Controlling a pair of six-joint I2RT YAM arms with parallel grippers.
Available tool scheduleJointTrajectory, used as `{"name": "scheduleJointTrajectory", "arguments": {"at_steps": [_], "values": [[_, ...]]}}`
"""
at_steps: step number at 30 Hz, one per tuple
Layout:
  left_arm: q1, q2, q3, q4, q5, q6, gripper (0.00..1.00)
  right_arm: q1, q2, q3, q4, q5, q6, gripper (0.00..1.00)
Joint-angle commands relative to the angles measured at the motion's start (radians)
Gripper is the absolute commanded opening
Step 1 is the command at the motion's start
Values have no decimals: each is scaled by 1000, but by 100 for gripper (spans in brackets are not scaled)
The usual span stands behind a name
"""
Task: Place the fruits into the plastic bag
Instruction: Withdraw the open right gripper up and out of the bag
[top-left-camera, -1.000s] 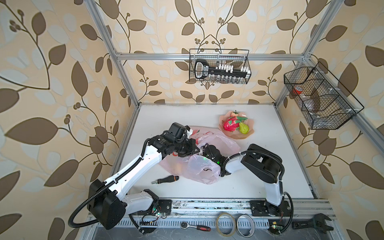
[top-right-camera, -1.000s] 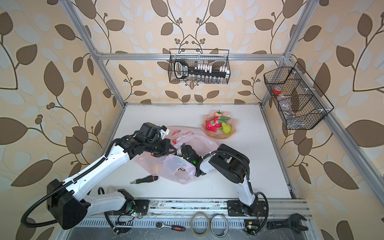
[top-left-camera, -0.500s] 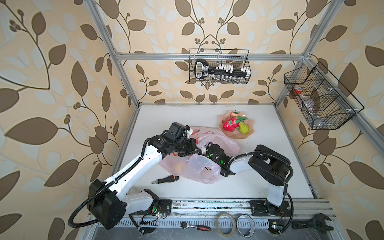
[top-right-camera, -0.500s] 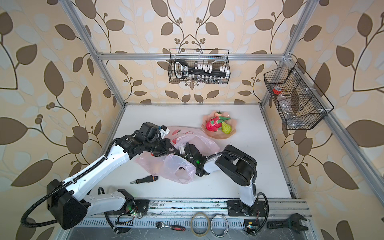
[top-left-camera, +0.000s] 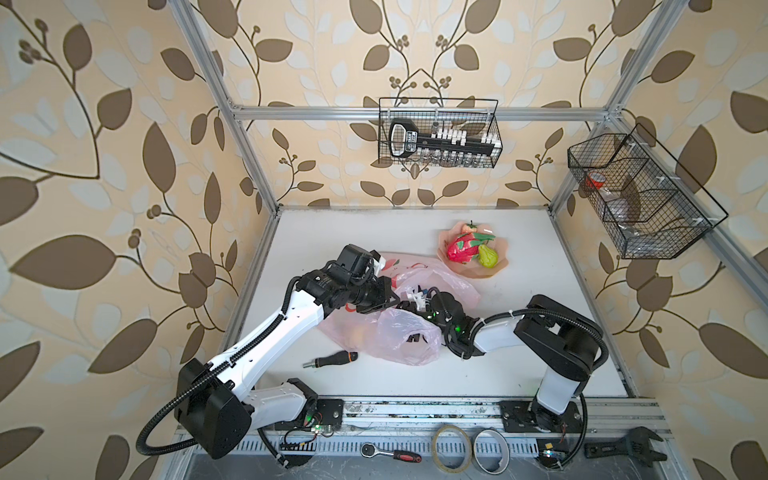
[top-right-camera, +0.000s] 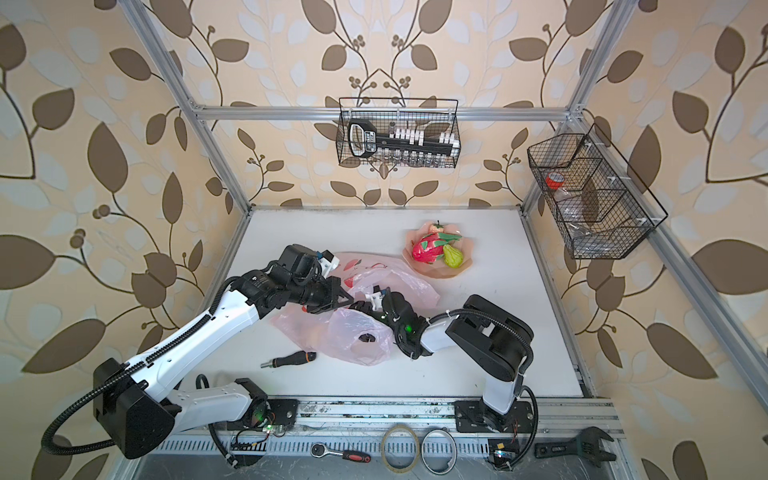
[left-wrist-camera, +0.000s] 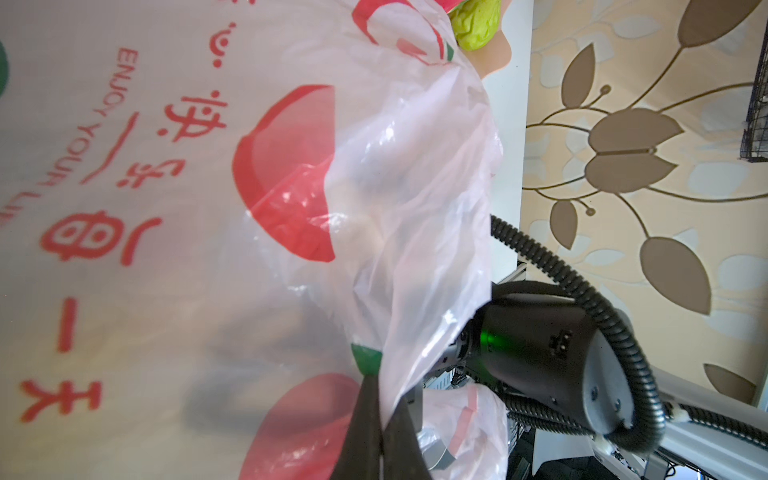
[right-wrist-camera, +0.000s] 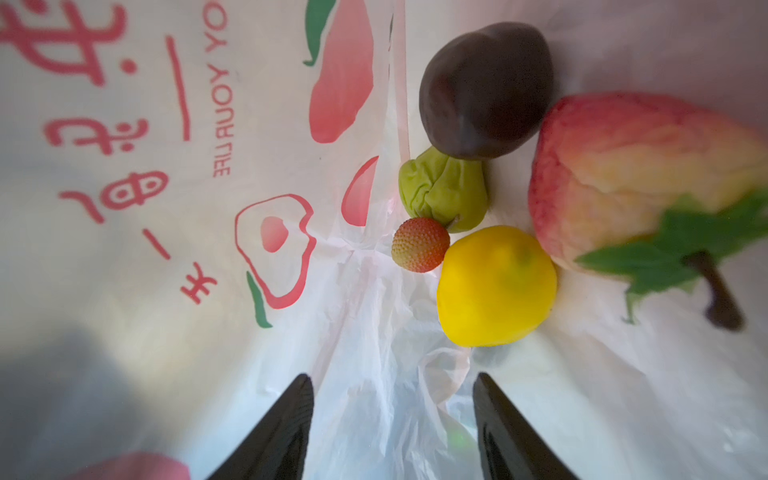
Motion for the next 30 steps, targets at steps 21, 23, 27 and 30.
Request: {"name": "scheduleJointTrajectory", "arguments": {"at_steps": [21,23,27,30], "values": [[-8,-35,24,-7,1,17,0,-83,-334,-317,-61,99,-8,64],[-9,-37,21,-7,1,16,0,-92,-388,-342,-110,108,-25,65],[-9,-40,17,-7,2,15,0,-111,-503,-384,-225,128,-58,68],[-8,-43,16,-7,2,14,0,-126,-608,-424,-293,148,-65,73]]}}
